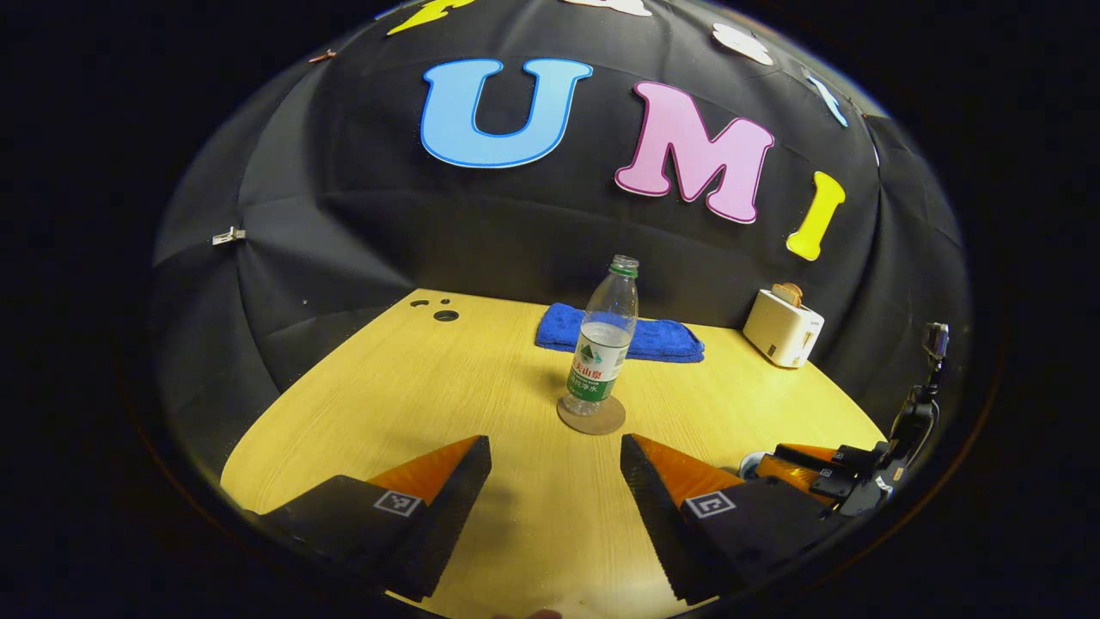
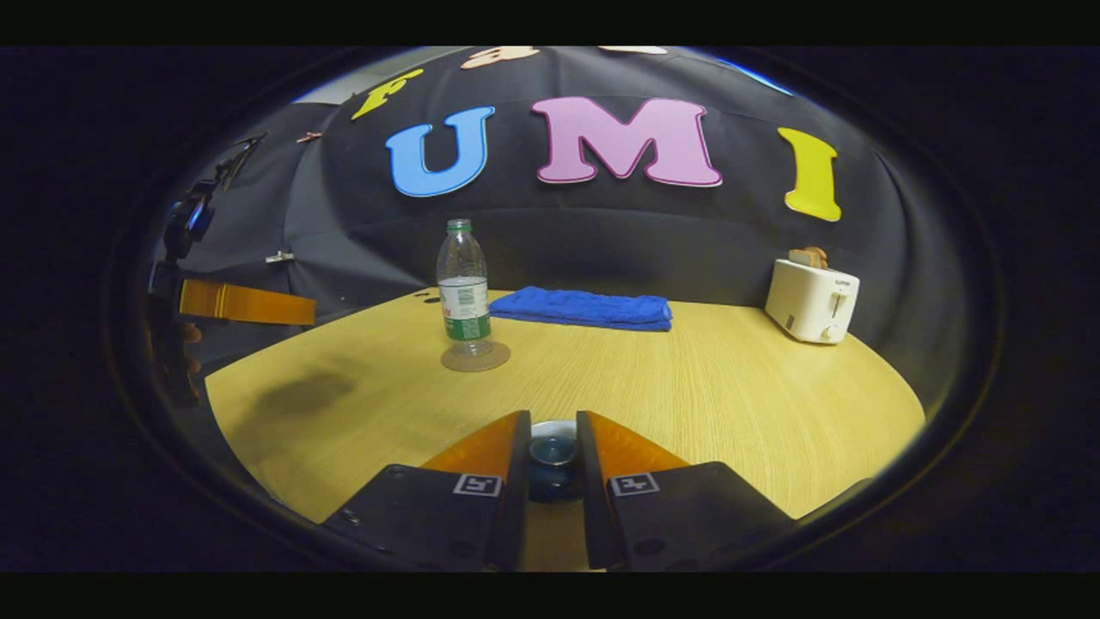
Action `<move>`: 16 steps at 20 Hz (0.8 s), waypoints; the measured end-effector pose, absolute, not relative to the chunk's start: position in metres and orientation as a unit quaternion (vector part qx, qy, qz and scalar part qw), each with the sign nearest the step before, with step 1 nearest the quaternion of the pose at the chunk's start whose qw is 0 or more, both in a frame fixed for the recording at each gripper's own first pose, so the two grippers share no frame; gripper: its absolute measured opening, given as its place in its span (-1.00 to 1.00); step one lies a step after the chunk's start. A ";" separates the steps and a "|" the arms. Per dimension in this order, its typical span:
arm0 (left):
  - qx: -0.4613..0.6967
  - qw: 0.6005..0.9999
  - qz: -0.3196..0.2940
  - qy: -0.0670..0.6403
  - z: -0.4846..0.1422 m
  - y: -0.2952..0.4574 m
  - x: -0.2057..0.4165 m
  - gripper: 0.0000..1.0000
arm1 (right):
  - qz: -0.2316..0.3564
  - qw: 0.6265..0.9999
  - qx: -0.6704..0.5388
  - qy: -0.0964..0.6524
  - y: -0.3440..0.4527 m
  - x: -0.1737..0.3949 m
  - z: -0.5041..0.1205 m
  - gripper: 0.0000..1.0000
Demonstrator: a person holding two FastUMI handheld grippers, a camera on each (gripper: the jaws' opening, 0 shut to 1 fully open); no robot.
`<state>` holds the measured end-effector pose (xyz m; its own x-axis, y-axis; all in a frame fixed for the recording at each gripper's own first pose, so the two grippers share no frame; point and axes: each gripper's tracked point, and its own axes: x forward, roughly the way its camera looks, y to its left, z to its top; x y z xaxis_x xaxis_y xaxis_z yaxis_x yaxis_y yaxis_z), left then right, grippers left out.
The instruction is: Open the teacup lid with one hand, grasp the water bottle and pour water into the teacup with the other hand; after pouring, place the water bottle on the coaster and then close the teacup lid.
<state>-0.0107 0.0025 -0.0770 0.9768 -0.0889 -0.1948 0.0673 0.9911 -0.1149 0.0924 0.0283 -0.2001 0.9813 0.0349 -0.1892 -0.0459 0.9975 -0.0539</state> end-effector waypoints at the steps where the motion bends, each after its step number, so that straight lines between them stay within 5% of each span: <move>1: -0.056 0.993 -0.039 0.099 -0.076 0.002 -0.011 0.91 | 0.018 0.995 -0.027 0.095 0.027 0.094 -0.200 -0.39; 14: -0.061 0.992 -0.046 0.102 -0.081 -0.004 -0.026 0.91 | 0.025 0.995 -0.037 0.091 0.030 0.099 -0.200 -0.23; 16: -0.064 0.992 -0.045 0.101 -0.078 -0.002 -0.027 0.91 | 0.029 0.995 -0.041 0.084 0.031 0.098 -0.191 0.23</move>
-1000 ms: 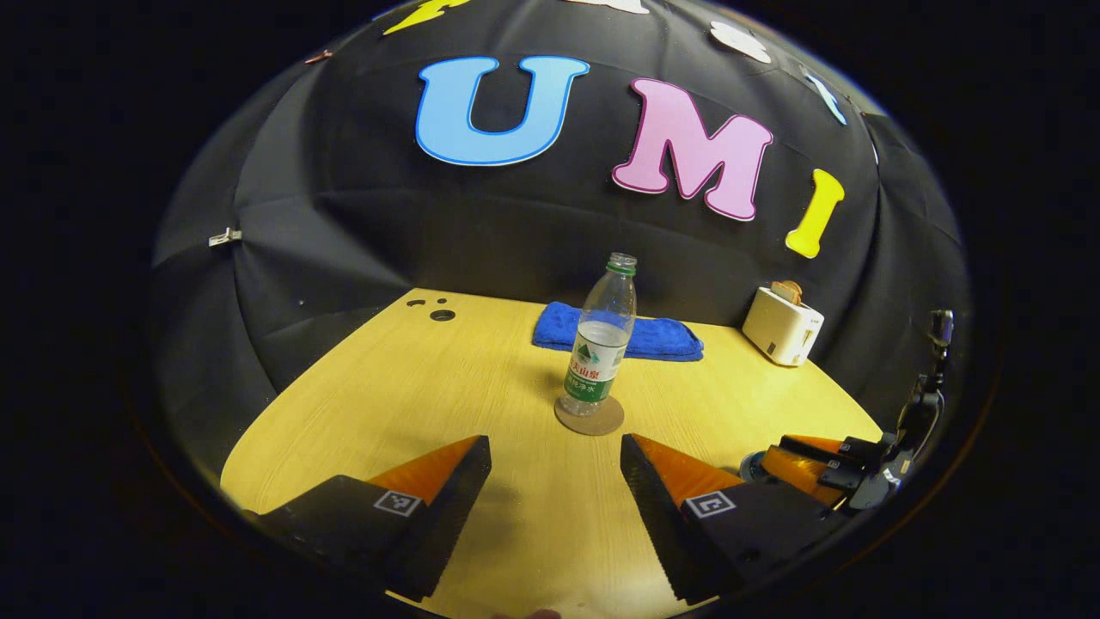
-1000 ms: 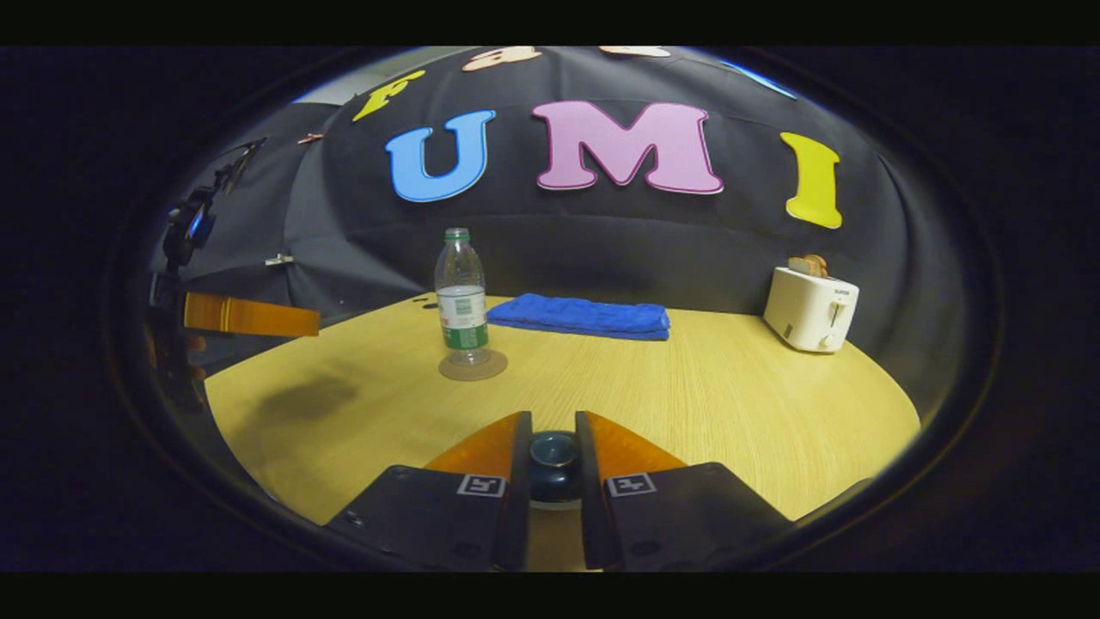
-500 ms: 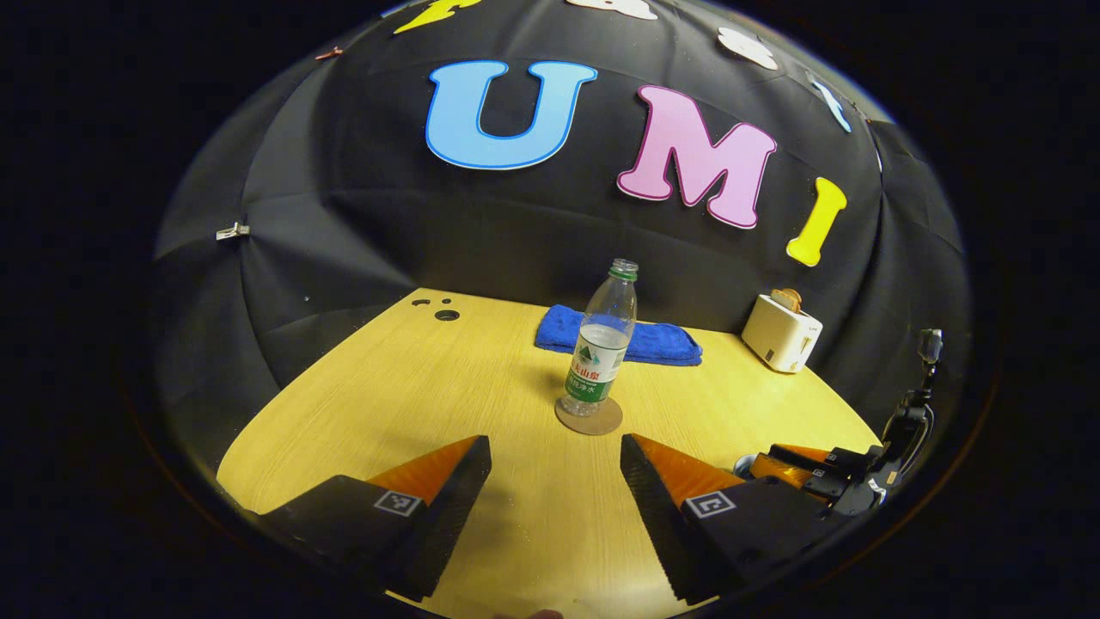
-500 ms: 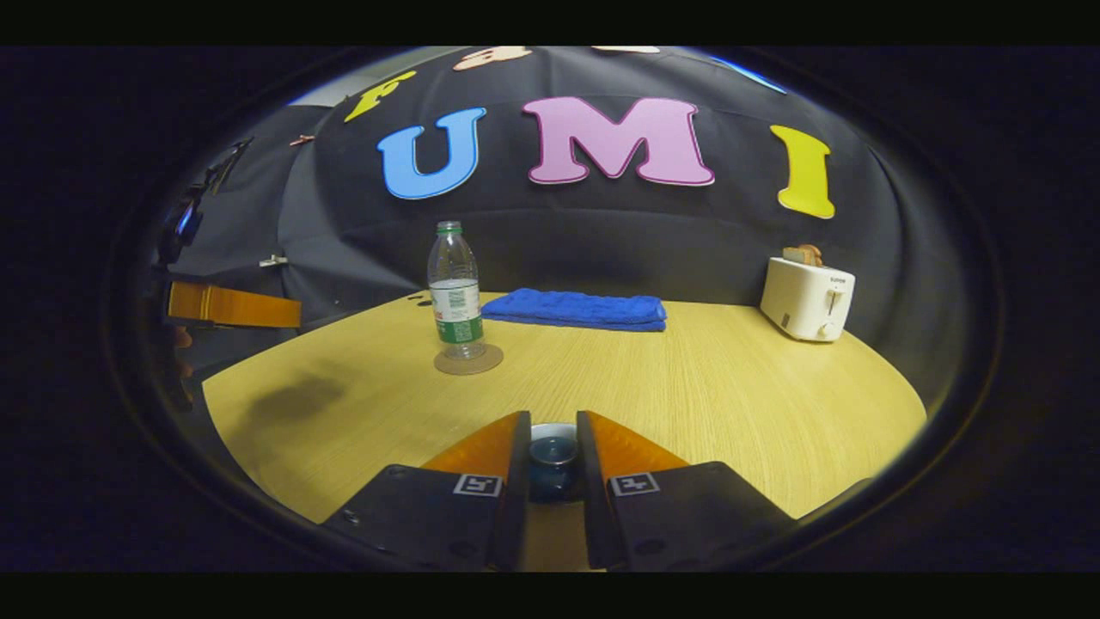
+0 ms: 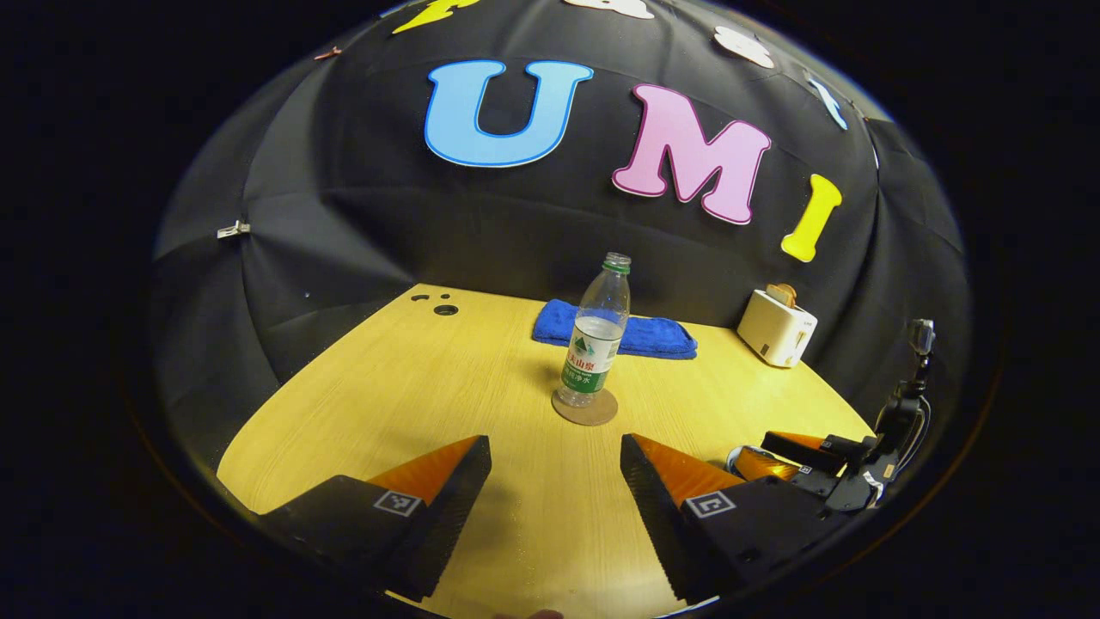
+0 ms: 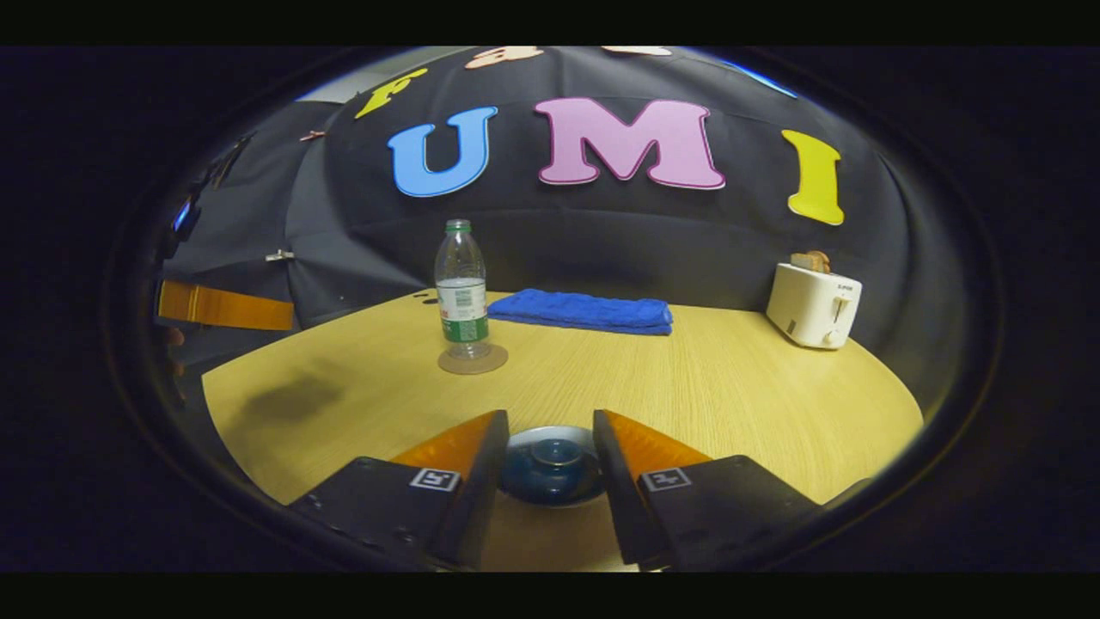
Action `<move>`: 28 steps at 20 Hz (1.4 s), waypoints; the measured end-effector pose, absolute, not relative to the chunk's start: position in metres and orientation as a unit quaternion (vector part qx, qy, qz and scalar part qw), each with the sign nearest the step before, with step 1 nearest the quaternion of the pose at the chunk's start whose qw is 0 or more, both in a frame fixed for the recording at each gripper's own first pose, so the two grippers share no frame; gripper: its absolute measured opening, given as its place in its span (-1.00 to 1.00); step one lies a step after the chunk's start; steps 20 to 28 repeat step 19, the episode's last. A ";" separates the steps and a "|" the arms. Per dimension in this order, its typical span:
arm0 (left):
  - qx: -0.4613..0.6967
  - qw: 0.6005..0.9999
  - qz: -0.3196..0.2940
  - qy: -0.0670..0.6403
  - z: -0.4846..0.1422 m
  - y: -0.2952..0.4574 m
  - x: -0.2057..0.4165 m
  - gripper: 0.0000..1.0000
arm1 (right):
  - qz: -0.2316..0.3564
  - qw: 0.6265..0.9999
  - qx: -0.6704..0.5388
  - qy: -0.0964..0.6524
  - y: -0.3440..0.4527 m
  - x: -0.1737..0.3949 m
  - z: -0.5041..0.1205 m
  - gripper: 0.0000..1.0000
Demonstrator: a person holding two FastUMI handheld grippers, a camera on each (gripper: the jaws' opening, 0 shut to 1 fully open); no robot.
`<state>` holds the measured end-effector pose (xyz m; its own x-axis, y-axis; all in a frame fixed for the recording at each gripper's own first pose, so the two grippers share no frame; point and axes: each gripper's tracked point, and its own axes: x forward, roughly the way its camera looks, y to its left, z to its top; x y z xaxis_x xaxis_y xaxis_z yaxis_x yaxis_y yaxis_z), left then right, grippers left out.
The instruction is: Open the teacup lid with one hand, grasp the water bottle and pour water into the teacup with the other hand; after pouring, place the water bottle on the coaster and then close the teacup lid.
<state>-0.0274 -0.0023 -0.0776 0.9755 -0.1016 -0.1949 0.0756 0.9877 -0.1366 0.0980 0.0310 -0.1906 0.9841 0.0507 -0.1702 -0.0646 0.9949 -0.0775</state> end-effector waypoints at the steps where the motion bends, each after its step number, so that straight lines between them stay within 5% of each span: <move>1: -0.068 0.992 -0.045 0.100 -0.074 -0.003 -0.029 0.91 | 0.031 0.995 -0.045 0.081 0.030 0.096 -0.185 0.33; 3: -0.074 0.992 -0.043 0.097 -0.066 -0.001 -0.029 0.92 | 0.031 0.995 -0.048 0.078 0.027 0.090 -0.171 0.41; 6: -0.078 0.993 -0.041 0.082 -0.041 -0.001 -0.037 0.91 | 0.032 0.996 -0.038 0.074 0.023 0.071 -0.136 0.98; 19: -0.021 0.999 -0.016 -0.022 0.081 -0.012 -0.116 0.90 | -0.045 0.998 -0.027 0.023 0.007 -0.020 0.019 1.00; 28: -0.021 0.999 -0.016 -0.022 0.081 -0.012 -0.116 0.90 | -0.045 0.998 -0.027 0.023 0.007 -0.020 0.019 1.00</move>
